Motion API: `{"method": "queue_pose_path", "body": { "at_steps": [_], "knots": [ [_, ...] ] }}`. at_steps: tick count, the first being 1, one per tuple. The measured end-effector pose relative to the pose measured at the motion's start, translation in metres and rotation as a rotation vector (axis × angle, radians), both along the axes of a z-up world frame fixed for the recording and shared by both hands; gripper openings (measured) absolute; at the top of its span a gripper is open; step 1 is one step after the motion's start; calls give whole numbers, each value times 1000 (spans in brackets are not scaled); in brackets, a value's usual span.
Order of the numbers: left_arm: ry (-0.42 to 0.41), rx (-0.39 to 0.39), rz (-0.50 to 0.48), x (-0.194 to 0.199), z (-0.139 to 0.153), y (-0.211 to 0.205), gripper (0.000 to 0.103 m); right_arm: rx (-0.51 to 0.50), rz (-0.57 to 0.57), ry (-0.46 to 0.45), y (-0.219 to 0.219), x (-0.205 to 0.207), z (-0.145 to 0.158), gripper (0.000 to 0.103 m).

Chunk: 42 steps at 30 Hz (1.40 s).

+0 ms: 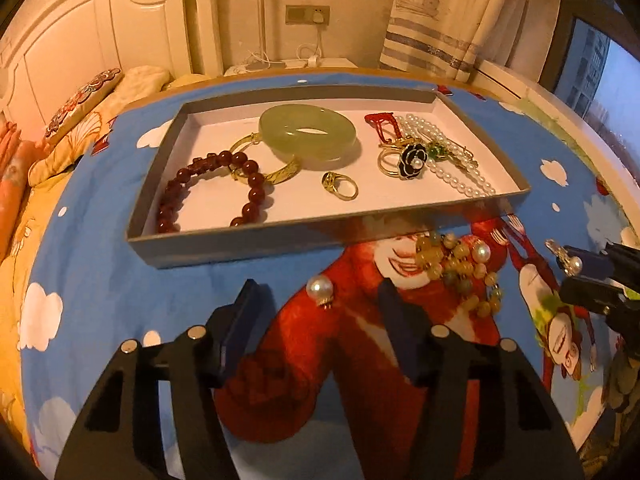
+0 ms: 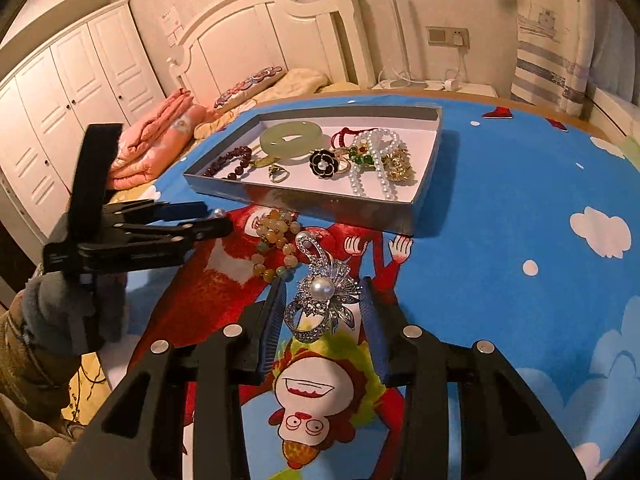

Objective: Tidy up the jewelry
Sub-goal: 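Move left tool to the jade-bead bracelet while right tool reaches the silver brooch, then grasp the jade-bead bracelet with left tool while right tool grasps the silver brooch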

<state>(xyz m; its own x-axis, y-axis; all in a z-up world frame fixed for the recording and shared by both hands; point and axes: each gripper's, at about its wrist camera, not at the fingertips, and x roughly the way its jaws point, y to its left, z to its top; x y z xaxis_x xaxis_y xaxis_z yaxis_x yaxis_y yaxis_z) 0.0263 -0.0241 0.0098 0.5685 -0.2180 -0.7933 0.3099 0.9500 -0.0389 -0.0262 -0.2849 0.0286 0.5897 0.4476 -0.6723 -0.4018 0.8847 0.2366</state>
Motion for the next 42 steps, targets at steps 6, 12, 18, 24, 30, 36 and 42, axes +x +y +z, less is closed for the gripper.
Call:
{"method": "queue_pose_path", "body": {
  "at_steps": [6, 12, 18, 24, 30, 36, 42],
  "knots": [
    [-27, -31, -15, -8, 9, -3, 59, 24, -1, -10, -4, -3, 1, 38],
    [-50, -59, -150, -18, 20, -38, 41, 57, -27, -16, -12, -3, 3, 38],
    [-17, -36, -213, -18, 4, -66, 32, 82, -49, -14, -24, -5, 3, 38],
    [-22, 5, -213, -18, -2, -74, 32, 63, -33, 12, -20, -2, 0, 38],
    [-35, 29, -216, -19, -3, -76, 34, -75, 24, 48, 0, -12, -7, 45],
    [-34, 19, -215, -18, -3, -75, 34, -98, 9, 75, -2, -16, -14, 53],
    [-31, 5, -213, -19, -4, -73, 34, -111, 2, 92, -2, -13, -14, 53]
  ]
}}
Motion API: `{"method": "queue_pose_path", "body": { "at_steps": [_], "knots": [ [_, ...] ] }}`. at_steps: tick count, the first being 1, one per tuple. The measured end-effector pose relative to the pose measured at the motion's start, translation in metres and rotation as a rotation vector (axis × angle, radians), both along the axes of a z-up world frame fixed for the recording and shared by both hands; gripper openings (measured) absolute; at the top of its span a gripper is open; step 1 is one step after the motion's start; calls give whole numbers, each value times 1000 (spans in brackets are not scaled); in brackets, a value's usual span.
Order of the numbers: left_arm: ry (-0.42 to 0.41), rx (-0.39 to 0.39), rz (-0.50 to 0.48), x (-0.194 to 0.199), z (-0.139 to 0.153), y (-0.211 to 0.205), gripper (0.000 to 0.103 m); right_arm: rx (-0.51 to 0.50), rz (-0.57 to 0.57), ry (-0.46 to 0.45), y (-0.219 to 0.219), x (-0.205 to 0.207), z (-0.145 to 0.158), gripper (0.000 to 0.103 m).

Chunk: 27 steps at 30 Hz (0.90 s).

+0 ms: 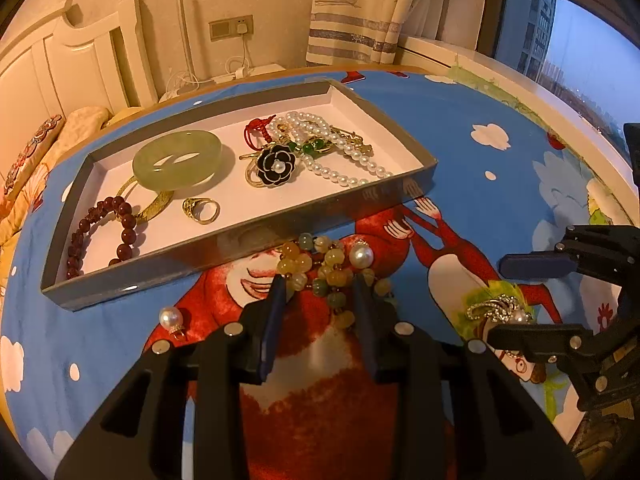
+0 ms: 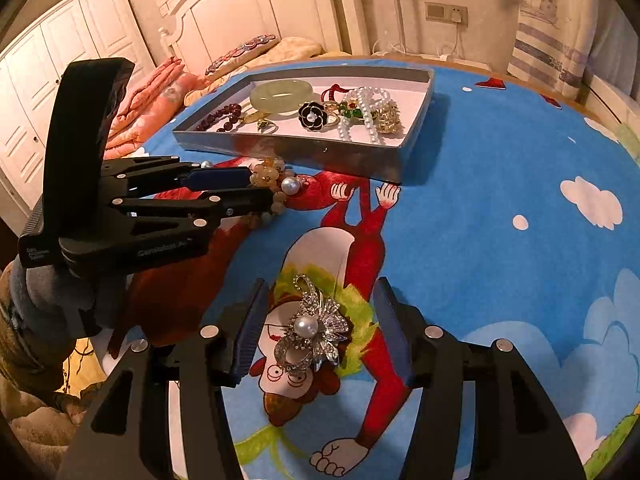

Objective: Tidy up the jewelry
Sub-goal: 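Grasp the jade-bead bracelet with left tool while right tool grasps the silver brooch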

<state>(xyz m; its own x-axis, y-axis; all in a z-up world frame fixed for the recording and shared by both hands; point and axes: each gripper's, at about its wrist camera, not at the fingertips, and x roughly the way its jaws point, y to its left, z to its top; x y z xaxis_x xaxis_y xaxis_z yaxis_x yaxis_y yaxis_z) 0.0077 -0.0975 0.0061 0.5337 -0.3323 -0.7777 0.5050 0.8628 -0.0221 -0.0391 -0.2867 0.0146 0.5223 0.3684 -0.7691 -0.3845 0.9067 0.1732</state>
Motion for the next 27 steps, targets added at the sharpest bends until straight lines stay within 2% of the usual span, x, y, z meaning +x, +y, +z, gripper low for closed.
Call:
{"method": "queue_pose_path", "body": {
  "at_steps": [6, 7, 8, 10, 13, 14, 22, 27],
  "knots": [
    [4, -10, 1, 1, 0, 2, 34, -38, -20, -3, 1, -4, 0, 53],
    [4, -11, 1, 1, 0, 2, 34, -49, -31, -12, 1, -5, 0, 50],
    [4, -12, 1, 1, 0, 2, 34, -71, -47, -27, 1, -7, 0, 40],
    [2, -12, 3, 0, 1, 3, 31, -52, -41, -32, 2, -9, 1, 27],
    [-7, -10, 24, -1, 2, 5, 21, -59, -40, -50, 4, -12, 0, 27],
    [-6, -21, 27, -1, 2, 7, 10, -52, -40, -49, 4, -12, 0, 26],
    [-45, -112, 84, -11, 14, 30, 9, -26, -48, -50, 5, -13, 2, 26],
    [-30, -161, 124, -23, 14, 52, 9, -11, -50, -56, 7, -16, 1, 26]
  ]
}}
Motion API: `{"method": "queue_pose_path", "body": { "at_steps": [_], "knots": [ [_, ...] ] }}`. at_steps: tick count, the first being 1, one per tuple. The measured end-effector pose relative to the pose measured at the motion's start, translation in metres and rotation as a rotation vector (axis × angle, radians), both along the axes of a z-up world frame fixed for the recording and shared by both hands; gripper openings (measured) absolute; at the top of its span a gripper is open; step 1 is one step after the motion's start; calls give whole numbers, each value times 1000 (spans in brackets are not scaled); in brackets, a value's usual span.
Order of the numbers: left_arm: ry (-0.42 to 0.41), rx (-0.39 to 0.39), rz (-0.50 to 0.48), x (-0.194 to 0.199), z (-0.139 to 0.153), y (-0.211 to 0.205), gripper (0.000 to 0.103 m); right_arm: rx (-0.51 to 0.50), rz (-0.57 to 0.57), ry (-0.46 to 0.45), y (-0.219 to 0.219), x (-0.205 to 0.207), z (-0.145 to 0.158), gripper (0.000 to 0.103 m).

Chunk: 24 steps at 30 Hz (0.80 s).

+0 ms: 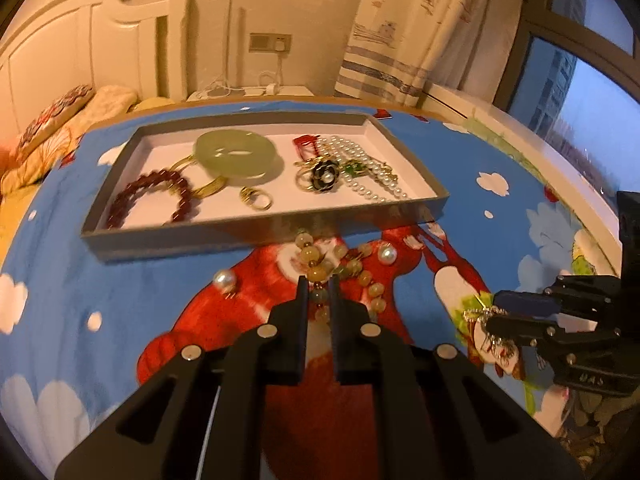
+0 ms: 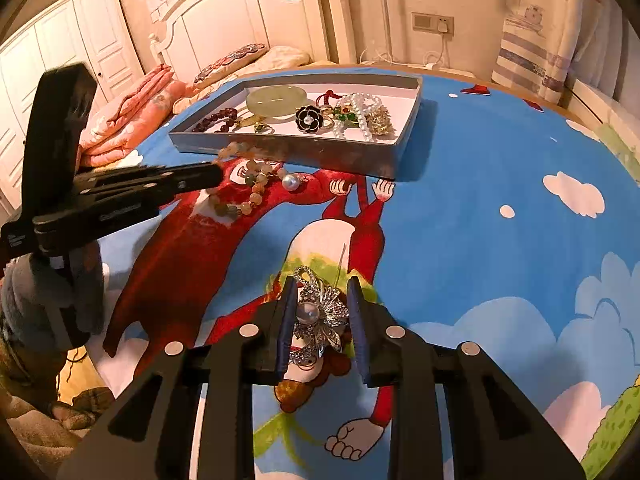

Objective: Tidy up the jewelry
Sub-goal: 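Grasp the jade-bead bracelet with left tool while right tool grasps the silver brooch, then carry the bracelet and brooch over the box and open both tools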

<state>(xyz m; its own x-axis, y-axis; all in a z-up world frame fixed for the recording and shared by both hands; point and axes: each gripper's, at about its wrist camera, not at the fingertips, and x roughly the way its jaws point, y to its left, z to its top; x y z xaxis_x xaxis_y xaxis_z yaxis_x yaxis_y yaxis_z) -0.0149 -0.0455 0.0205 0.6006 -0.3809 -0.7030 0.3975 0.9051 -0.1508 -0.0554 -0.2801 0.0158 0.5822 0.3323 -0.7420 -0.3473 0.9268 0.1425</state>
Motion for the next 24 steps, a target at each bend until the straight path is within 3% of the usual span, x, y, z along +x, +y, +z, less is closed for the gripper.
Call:
{"method": "queue_pose_path", "body": {
  "at_steps": [7, 17, 24],
  "knots": [
    [-18, -3, 33, -11, 8, 16, 9, 27, 4, -27, 1, -1, 7, 26],
    [-134, -23, 16, -22, 58, 19, 9, 47, -3, -111, -1, -6, 31, 26],
    [-171, -20, 5, -26, 79, 15, 9, 51, -9, -144, -6, -7, 40, 26]
  ]
}}
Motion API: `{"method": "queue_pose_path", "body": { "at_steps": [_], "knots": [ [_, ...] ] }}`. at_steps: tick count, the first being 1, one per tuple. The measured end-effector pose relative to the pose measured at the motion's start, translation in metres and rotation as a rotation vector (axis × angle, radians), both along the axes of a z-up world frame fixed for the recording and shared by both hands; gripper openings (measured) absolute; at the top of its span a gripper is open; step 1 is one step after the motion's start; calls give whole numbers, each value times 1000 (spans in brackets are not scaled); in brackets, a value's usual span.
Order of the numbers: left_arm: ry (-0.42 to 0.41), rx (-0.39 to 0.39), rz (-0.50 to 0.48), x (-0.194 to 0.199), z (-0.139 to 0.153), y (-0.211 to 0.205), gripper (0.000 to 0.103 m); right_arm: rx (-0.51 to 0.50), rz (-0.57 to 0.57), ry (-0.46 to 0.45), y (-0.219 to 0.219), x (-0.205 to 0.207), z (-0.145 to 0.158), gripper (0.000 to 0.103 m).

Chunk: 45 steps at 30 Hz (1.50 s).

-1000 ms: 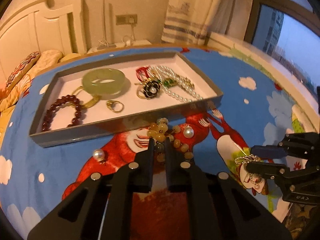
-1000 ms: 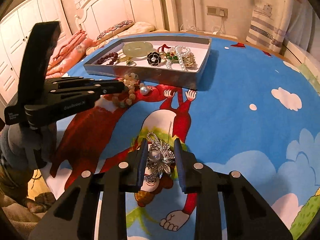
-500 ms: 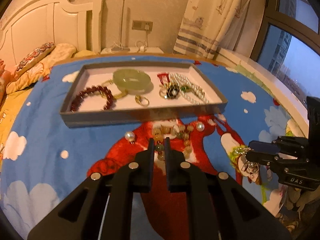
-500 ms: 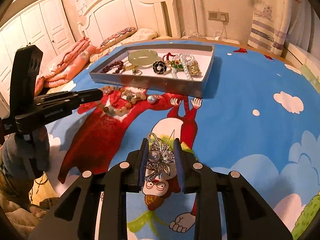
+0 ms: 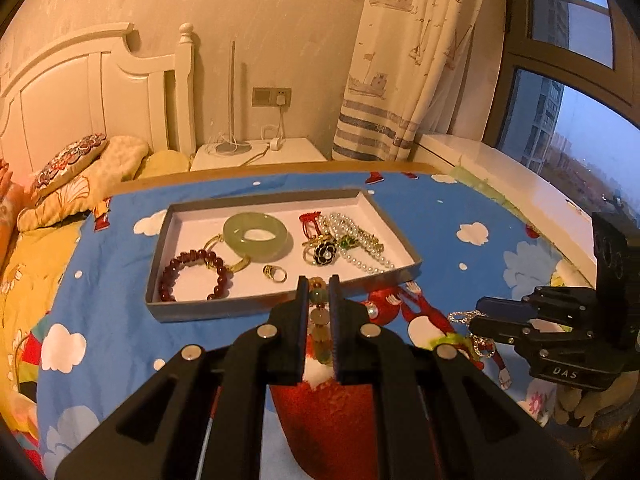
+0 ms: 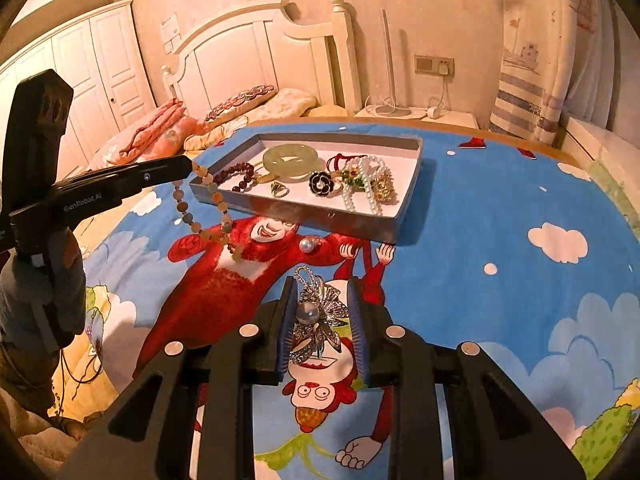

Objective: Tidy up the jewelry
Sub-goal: 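Carry the bracelet and brooch over the box and open both tools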

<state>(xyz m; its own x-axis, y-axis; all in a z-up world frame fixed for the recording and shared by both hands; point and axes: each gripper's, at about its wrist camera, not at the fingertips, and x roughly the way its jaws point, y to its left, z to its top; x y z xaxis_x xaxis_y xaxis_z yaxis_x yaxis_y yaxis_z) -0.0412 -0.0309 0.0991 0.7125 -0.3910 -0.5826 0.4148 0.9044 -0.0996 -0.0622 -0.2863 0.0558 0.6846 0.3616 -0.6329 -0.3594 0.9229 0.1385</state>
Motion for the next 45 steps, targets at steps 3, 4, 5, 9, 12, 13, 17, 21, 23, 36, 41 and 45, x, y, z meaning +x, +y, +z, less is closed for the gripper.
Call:
{"method": "queue_pose_path", "body": {
  "at_steps": [3, 4, 5, 9, 12, 13, 17, 21, 23, 36, 41, 45],
  "knots": [
    [-11, 6, -2, -2, 5, -3, 9, 6, 2, -13, -1, 0, 4, 26],
    [-13, 8, -3, -2, 6, -3, 9, 7, 5, -18, -2, 0, 5, 26],
    [-18, 14, -4, -2, 8, -4, 9, 8, 6, -22, -1, 0, 6, 26],
    [-25, 23, -5, 1, 11, -8, 9, 14, 13, -23, -1, 2, 6, 26],
    [-32, 29, -8, 4, 14, -10, 9, 13, 17, -20, 0, 3, 4, 26],
    [-35, 31, -10, 4, 16, -10, 9, 15, 18, -20, 0, 3, 4, 26],
    [-48, 31, -14, 6, 20, -11, 9, 15, 22, -18, 0, 4, 3, 26],
    [-52, 35, -19, 9, 22, -13, 9, 7, 28, -12, 2, 9, 1, 26],
    [-54, 40, -22, 13, 24, -14, 9, -2, 34, -12, 4, 12, 0, 26],
    [-76, 31, -31, 46, 44, -20, 9, -53, 56, -44, 26, 56, 5, 26],
    [-67, 31, -18, 66, 43, -21, 9, -52, 66, -49, 35, 79, 7, 26],
    [-51, 43, 1, 83, 37, -21, 9, -43, 66, -38, 39, 99, 8, 26]
  ]
}}
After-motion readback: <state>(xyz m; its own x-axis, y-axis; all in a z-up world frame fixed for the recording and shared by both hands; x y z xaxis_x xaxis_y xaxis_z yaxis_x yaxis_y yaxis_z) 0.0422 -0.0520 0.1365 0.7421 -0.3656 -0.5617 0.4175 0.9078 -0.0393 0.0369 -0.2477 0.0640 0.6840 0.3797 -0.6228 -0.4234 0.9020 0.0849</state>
